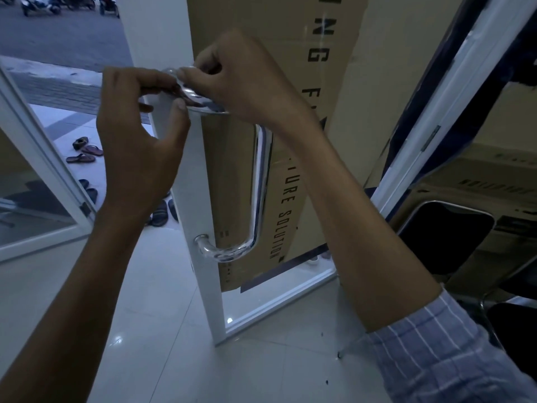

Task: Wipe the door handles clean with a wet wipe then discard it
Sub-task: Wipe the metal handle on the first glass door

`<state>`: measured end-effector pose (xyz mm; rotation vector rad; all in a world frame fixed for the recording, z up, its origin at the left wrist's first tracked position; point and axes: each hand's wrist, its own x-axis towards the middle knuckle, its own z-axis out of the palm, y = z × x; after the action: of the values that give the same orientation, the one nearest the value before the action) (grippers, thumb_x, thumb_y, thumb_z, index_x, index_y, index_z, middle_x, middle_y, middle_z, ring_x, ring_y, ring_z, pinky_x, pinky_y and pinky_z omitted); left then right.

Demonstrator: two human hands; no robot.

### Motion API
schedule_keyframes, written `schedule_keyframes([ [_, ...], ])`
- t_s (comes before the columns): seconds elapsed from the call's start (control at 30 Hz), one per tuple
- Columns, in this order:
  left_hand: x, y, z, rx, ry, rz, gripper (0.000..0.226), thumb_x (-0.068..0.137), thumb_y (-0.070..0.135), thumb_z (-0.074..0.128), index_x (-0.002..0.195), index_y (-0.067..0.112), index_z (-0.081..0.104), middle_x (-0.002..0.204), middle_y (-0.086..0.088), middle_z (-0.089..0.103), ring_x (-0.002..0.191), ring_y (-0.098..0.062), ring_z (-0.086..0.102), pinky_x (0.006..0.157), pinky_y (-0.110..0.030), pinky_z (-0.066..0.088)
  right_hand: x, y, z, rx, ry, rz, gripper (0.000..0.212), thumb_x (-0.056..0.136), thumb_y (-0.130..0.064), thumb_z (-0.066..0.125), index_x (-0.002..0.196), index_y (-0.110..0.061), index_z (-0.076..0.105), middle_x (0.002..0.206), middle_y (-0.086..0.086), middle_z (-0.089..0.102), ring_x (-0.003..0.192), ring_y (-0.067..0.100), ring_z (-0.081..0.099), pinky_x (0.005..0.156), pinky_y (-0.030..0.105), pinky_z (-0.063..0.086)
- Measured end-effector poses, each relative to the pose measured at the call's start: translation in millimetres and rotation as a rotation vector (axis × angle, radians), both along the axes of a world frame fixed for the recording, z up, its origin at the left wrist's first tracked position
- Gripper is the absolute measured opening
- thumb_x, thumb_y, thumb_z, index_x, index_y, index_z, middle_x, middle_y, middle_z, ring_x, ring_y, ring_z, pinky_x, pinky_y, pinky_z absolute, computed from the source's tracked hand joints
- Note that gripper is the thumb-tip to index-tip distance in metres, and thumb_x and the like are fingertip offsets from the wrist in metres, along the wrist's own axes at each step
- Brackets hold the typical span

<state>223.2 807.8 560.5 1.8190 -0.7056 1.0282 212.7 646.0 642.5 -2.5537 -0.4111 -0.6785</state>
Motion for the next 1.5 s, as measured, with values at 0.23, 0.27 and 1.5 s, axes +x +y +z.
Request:
schedule_keyframes([
  [0.23,-4.6,4.0,-0.9,0.048,-0.011,0.004,0.025,0.104,0.042,0.063,0.116,0.024,0.051,0.115,0.004,0.052,0.113,-0.01,0.05,0.092,-0.022,0.043,-13.1,-21.6,-1.4,-0.044,-0.004,0.078,0.037,0.104,-0.042,0.063,0.089,-0.012,0.08,0.066,-0.006,0.065,0.052,-0.002,0.051,0.052,0.01,0.033],
  [0.27,-6.0,4.5,-0.3,0.056,-0.015,0.006,0.025,0.104,0.043,0.063,0.116,0.024,0.052,0.114,0.006,0.053,0.114,-0.011,0.05,0.093,-0.025,0.043,-14.6,-23.7,-3.3,-0.039,-0.003,0.092,0.035,0.104,-0.04,0.062,0.089,-0.014,0.078,0.064,-0.013,0.059,0.051,-0.004,0.051,0.052,0.01,0.034],
  [1.5,-22.7,-13.9,6.7,0.257,-0.095,0.071,0.044,0.102,0.048,0.063,0.115,0.006,0.066,0.112,0.007,0.047,0.111,-0.037,0.055,0.093,-0.042,0.039,-56.2,-75.0,-172.6,0.975,0.339,-0.088,0.043,0.099,-0.039,0.068,0.133,-0.012,0.072,0.131,-0.012,0.068,0.112,-0.016,0.063,0.098,0.007,0.048],
])
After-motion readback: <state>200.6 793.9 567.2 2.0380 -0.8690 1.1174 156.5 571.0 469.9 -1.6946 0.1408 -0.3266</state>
